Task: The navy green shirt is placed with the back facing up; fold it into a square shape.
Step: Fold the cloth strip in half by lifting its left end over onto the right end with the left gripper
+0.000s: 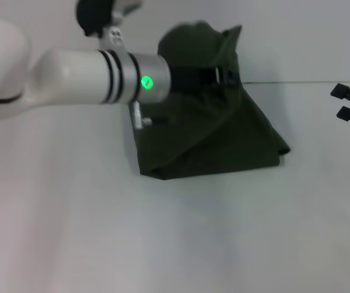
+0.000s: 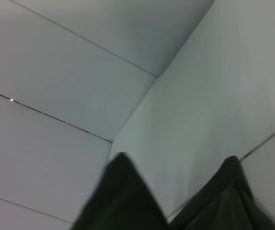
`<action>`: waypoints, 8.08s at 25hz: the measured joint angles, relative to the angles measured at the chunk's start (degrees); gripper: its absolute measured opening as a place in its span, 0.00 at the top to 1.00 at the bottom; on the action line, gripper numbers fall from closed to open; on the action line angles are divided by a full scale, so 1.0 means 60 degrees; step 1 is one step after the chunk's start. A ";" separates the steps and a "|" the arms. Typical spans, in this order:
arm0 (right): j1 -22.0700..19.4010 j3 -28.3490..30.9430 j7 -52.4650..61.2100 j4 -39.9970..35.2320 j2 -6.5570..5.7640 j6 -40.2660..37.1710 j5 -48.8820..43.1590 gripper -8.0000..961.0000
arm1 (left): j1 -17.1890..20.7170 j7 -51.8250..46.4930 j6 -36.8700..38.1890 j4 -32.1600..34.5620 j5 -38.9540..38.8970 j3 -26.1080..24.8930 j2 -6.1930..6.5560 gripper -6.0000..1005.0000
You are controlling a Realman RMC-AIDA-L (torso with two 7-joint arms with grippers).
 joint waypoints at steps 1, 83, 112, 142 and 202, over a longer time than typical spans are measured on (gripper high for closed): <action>0.0018 0.0000 0.0000 0.0008 0.0005 0.0011 -0.0040 0.20 | -0.0057 0.0107 -0.0268 -0.0220 -0.0214 0.0448 -0.0002 0.93; 0.3790 -0.3507 0.3600 0.0773 0.0026 0.3611 -0.5386 0.21 | 0.2824 0.0193 0.4287 -0.0027 -0.1246 -0.3299 0.0818 0.04; 0.2634 -0.2375 -0.0072 0.0038 0.0122 0.3981 -0.2041 0.21 | 0.2909 0.0581 0.4185 -0.0070 -0.1178 -0.3292 0.0759 0.04; 0.4507 -0.4250 0.3328 0.1601 -0.0121 0.5490 -0.4584 0.28 | 0.3004 0.1627 0.3419 0.0051 -0.1254 -0.3223 0.0548 0.04; 0.4430 -0.4339 0.3977 0.1563 0.0112 0.5332 -0.5658 0.65 | 0.2588 0.1608 0.3197 0.0048 -0.1261 -0.3222 0.0249 0.04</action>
